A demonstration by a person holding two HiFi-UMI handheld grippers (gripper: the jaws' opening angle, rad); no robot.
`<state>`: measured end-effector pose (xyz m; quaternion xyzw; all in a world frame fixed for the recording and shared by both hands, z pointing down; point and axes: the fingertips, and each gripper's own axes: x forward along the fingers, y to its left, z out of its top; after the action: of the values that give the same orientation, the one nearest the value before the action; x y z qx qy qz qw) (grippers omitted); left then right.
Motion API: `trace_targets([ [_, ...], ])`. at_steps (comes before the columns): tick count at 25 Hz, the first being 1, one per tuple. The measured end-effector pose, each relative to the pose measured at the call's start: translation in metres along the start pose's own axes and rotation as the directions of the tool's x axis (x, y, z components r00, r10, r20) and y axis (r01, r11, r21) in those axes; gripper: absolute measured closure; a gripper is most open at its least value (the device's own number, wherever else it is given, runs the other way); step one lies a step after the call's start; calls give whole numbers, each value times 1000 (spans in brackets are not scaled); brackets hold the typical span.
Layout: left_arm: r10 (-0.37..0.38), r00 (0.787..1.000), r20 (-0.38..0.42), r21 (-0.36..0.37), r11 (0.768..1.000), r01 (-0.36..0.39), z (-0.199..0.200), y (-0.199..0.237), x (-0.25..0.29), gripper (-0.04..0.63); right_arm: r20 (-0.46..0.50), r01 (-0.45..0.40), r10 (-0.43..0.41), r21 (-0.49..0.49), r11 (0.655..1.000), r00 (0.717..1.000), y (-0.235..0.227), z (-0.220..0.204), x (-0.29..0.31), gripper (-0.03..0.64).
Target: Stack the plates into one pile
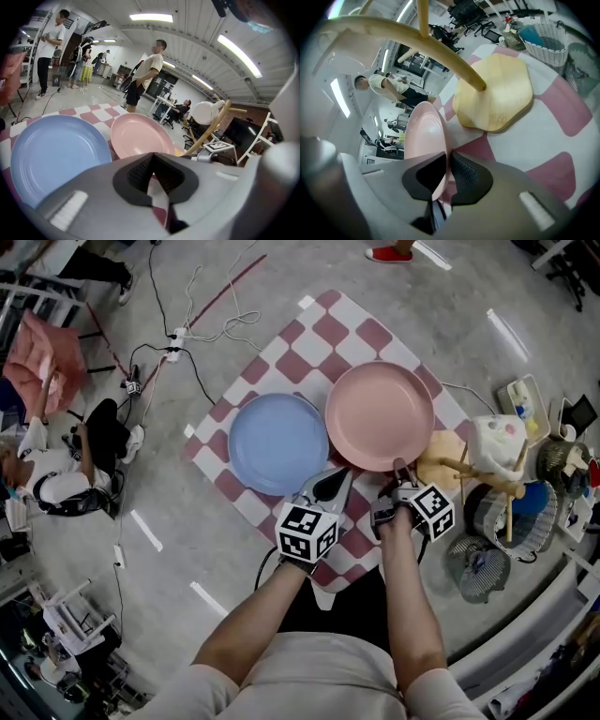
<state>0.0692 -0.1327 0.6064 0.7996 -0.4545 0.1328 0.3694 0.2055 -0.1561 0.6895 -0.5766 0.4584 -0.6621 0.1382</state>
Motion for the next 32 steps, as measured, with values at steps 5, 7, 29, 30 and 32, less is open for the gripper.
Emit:
trace_targets([
  [5,-5,1000,20,2,1000,5,7,-3,-13,589,-6,-19,19,-12,1000,1000,14,-7,-14,572],
  [7,-6,999,33,1,1000,6,11,-3,-20,589,-14,-31,30,-28,999,999,22,-13,-19,572],
  [29,91,987,130,-70,994,-82,13,69,-128,589,-201,-73,40,-163,984,979,72,-165,-15,568],
  [30,97,986,133,-75,993,-88,12,73,-132,589,-209,-73,37,-166,983,977,72,-171,-12,568],
  [32,111,984,138,-84,991,-100,10,81,-138,589,-222,-71,32,-171,983,975,73,-181,-7,566],
])
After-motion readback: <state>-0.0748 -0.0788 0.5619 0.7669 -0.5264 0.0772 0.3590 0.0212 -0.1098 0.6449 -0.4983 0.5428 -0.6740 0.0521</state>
